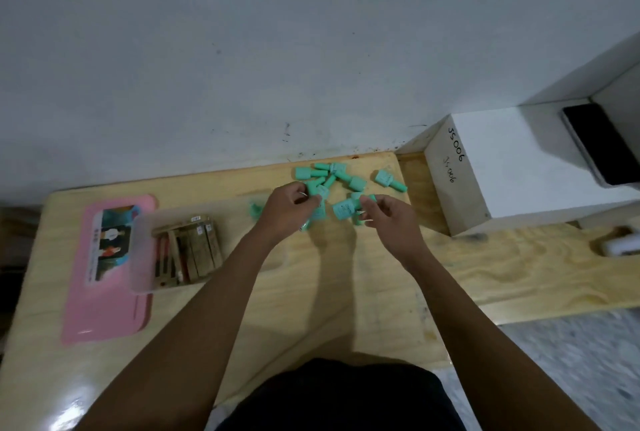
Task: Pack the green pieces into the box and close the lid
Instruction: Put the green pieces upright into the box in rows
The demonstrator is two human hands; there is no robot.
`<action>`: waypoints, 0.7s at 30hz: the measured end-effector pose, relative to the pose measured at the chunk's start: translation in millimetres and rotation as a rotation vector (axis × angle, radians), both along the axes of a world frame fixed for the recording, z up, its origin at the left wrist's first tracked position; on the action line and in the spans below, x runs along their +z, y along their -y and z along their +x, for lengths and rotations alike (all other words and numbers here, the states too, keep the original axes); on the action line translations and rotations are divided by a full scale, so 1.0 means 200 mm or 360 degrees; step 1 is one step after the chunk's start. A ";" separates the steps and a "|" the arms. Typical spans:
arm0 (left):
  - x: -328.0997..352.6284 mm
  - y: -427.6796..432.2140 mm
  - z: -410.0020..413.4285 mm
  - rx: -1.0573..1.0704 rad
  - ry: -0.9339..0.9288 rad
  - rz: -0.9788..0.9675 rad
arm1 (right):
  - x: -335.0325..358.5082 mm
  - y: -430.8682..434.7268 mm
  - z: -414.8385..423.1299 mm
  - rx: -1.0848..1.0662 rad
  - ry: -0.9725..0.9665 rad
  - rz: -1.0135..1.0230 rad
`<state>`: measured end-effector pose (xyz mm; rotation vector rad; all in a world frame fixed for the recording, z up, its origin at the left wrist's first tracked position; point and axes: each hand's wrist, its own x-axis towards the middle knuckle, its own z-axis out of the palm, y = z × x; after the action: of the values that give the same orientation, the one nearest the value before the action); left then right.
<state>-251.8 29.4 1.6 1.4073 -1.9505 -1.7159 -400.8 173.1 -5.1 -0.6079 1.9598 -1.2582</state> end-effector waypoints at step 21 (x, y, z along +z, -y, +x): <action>-0.01 0.08 0.74 0.0187 0.0237 -0.0600 | -0.03 0.46 0.59 0.0716 -0.1289 0.0560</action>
<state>-104.3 12.8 -0.7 1.5023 -2.0800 -1.1448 -283.1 81.5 -11.7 -1.4252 2.3907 -0.3754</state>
